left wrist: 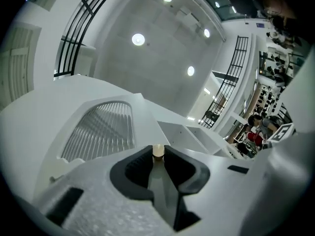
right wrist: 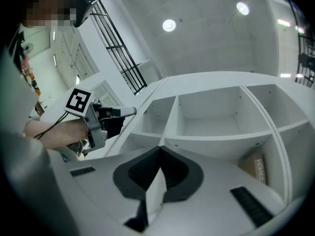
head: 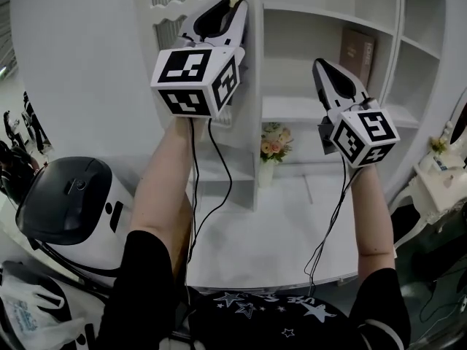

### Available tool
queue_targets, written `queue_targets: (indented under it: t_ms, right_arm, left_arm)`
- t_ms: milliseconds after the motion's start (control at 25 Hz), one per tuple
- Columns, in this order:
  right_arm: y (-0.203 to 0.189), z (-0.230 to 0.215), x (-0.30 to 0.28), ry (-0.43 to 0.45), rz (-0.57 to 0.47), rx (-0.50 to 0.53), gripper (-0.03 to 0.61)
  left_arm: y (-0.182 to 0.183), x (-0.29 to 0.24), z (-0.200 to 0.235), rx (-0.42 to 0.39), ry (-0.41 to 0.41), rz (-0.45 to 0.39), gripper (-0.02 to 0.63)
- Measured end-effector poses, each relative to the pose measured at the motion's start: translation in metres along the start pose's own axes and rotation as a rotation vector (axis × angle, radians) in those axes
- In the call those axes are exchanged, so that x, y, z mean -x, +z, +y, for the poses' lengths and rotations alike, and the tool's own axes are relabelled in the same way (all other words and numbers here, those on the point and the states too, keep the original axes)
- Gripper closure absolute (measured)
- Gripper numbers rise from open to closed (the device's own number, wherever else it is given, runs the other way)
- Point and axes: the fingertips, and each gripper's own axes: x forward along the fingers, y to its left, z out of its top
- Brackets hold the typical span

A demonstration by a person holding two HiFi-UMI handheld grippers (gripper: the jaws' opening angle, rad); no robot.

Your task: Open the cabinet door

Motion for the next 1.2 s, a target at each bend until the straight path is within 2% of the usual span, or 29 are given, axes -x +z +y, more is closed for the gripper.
queue_targets:
  t_ms: [160,360,680,1000,1200]
  right_arm:
    - [0.005,0.014,0.004,-0.003,0.014,0.010,0.574]
    - [0.015,0.032,0.003,-0.010,0.008,0.025,0.574]
    - [0.023,0.070,-0.005,-0.012,0.021,0.035,0.574]
    - [0.026,0.121,-0.013,-0.037,0.032,0.035,0.574]
    - [0.026,0.168,-0.014,-0.041,0.054,0.035,0.574]
  left_arm:
    - [0.010,0.013,0.000,0.091,-0.046,-0.013,0.535]
    - [0.020,0.023,0.001,0.111,-0.087,-0.020,0.535]
    - [0.048,0.057,0.013,0.156,-0.156,-0.077,0.535]
    - [0.082,0.105,0.040,0.258,-0.218,-0.133,0.532]
    - [0.100,0.141,0.070,0.320,-0.236,-0.175,0.526]
